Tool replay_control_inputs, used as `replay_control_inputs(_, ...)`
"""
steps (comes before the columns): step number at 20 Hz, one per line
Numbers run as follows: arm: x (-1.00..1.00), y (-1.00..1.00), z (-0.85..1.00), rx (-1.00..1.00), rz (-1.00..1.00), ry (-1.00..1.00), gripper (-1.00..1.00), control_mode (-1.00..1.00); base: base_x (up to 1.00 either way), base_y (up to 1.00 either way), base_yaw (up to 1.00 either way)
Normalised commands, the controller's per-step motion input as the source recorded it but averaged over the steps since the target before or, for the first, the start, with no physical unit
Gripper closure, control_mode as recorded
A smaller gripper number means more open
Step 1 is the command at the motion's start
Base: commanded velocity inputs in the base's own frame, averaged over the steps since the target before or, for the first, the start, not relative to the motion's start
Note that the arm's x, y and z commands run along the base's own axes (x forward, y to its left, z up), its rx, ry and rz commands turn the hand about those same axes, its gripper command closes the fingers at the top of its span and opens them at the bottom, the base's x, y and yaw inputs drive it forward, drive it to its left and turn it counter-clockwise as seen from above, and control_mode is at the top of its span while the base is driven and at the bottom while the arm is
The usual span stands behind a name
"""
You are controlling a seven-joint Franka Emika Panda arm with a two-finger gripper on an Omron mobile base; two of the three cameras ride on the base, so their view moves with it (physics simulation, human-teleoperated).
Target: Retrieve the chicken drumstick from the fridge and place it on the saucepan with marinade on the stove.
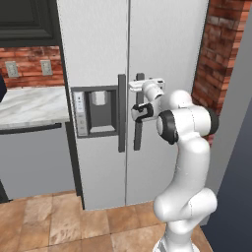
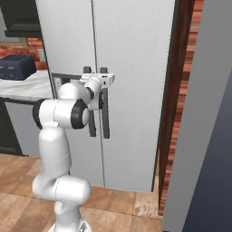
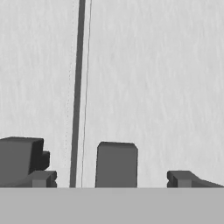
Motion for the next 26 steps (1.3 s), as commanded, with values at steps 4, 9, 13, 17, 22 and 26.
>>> replay_control_inputs(4,0.26,-0.03,-0.21,0.00,0.00,-0.05,-1.00,-1.00,0.00,0.00,0.00)
replay_control_inputs(9,0.20,-0.01,-0.25,0.00,0.00,-0.04,-1.00,-1.00,0.00,0.00,0.00)
replay_control_inputs(13,0.20,0.00,-0.23,0.00,0.00,-0.04,-1.00,-1.00,0.00,0.00,0.00)
replay_control_inputs(17,0.25,0.00,-0.18,0.00,0.00,-0.05,-1.00,-1.00,0.00,0.00,0.00)
replay_control_inputs(22,0.27,0.00,-0.15,0.00,0.00,-0.05,-1.00,-1.00,0.00,0.00,0.00)
replay_control_inputs(26,0.28,0.00,-0.17,0.00,0.00,-0.04,-1.00,-1.00,0.00,0.00,0.00)
